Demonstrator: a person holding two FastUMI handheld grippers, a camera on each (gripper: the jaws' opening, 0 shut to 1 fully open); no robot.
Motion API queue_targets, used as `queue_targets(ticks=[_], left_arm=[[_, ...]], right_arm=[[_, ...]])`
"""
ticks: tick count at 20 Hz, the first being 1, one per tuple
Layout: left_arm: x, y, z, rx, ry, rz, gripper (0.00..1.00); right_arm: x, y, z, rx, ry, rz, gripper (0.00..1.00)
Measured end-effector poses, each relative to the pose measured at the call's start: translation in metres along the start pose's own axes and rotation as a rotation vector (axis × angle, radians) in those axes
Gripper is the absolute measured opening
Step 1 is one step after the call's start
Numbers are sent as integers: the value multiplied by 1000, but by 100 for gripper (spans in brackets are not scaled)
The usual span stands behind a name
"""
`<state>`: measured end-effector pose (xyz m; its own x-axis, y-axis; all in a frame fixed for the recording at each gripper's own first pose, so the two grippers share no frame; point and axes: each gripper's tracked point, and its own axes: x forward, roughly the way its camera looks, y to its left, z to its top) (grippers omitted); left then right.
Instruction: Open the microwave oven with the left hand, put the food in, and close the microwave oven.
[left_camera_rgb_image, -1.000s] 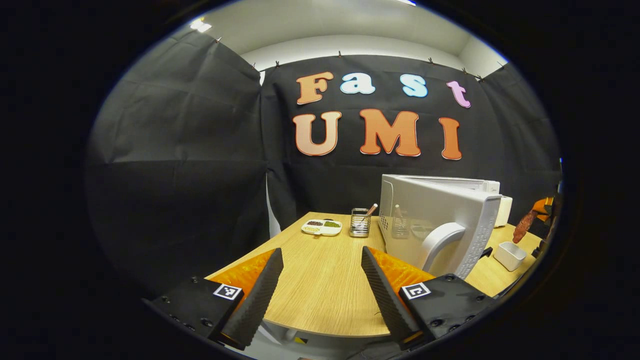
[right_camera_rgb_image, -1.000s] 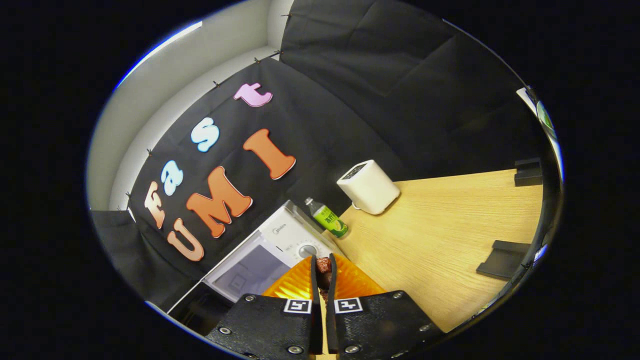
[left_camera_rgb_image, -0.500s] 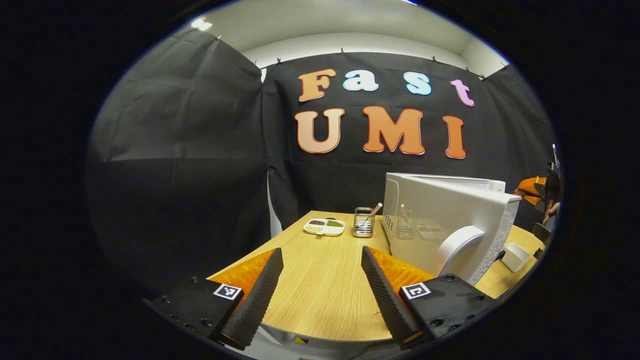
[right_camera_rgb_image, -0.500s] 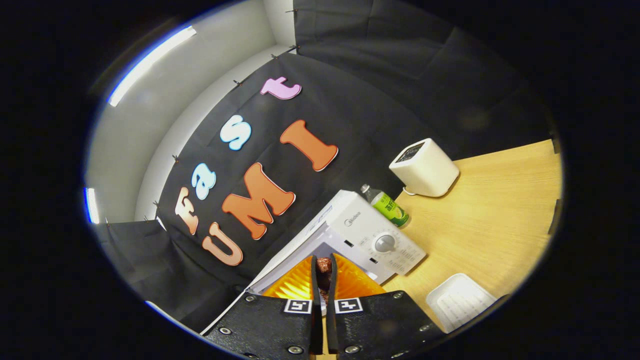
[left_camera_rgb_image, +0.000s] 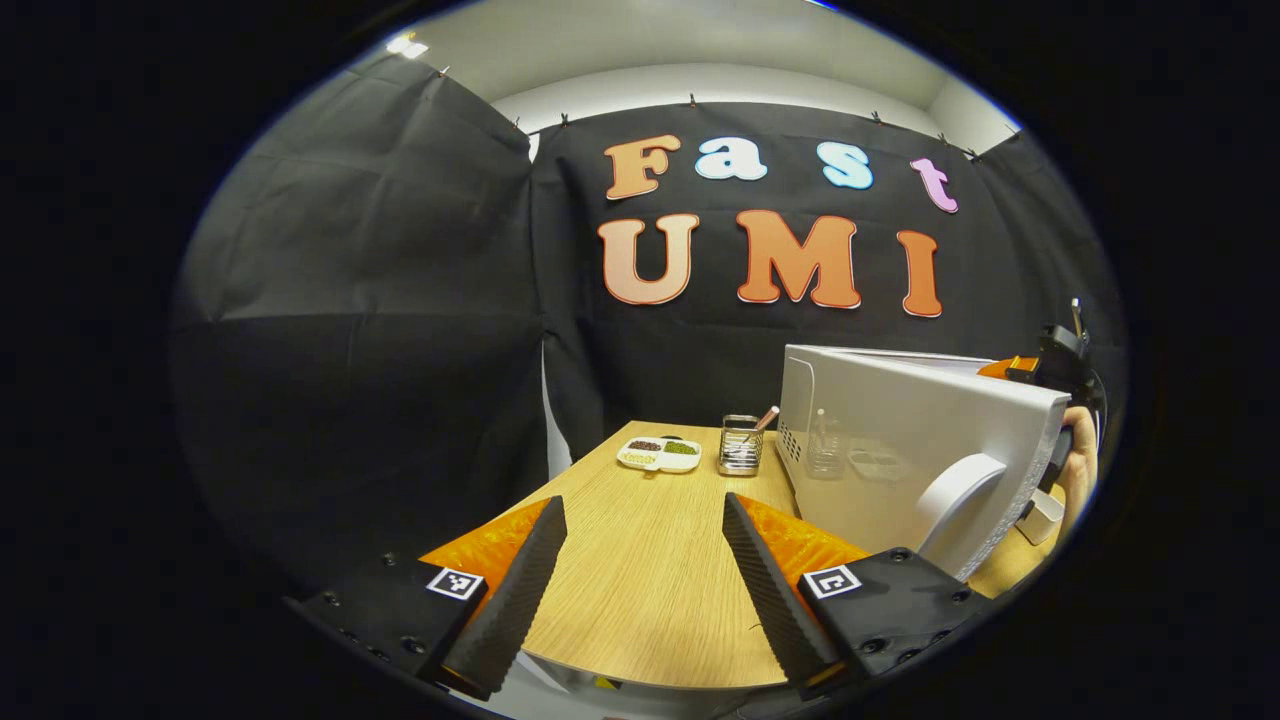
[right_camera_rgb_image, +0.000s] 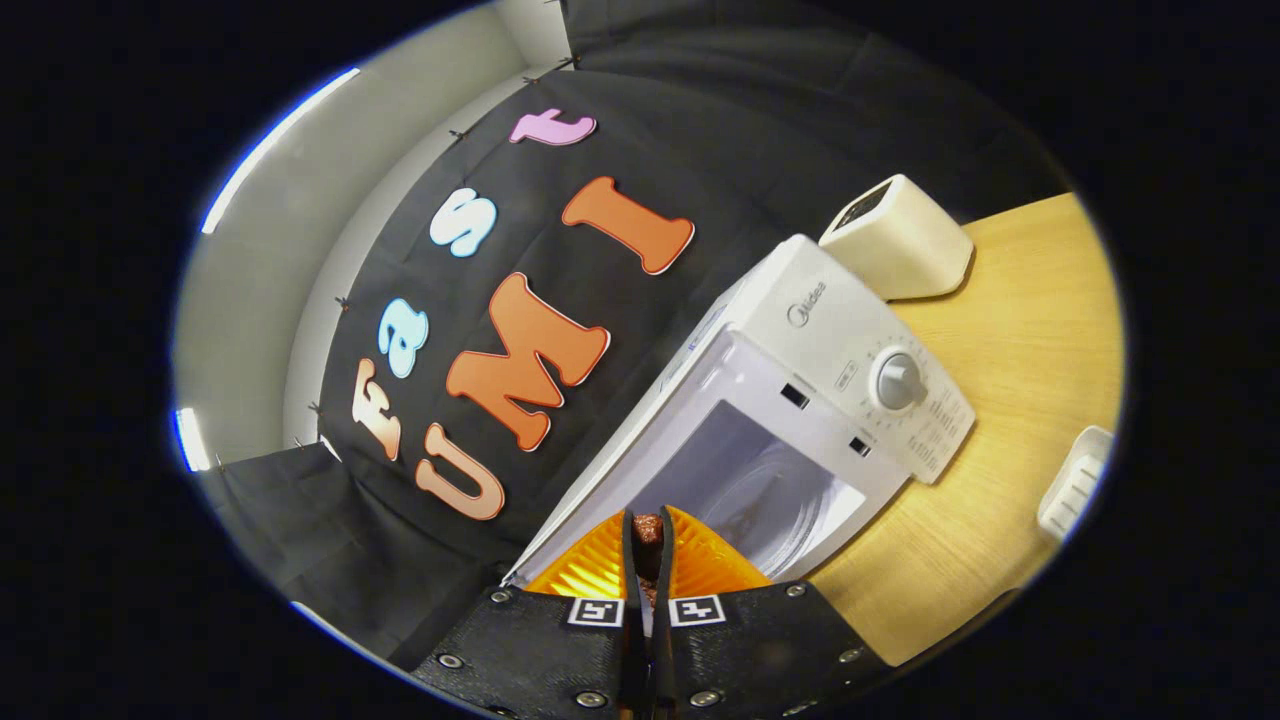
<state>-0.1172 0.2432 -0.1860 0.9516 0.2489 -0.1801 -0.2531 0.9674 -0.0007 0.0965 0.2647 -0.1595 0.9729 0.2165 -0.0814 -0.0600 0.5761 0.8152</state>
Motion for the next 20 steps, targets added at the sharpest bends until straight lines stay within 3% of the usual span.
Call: queue_targets(ticks=[3, 9, 16, 20], left_arm=[[7, 5, 0, -12, -2, 9, 99], [24, 18, 1, -7, -1, 32, 100], [27, 18, -3, -11, 5, 33, 100], [28, 12, -3, -4, 11, 21, 98]], right_arm=[[31, 3, -13, 28, -46, 6, 2], [88, -14, -53, 46, -56, -55, 2], [123, -44, -65, -40, -59, -146, 3], [127, -55, -63, -181, -27, -200, 17]])
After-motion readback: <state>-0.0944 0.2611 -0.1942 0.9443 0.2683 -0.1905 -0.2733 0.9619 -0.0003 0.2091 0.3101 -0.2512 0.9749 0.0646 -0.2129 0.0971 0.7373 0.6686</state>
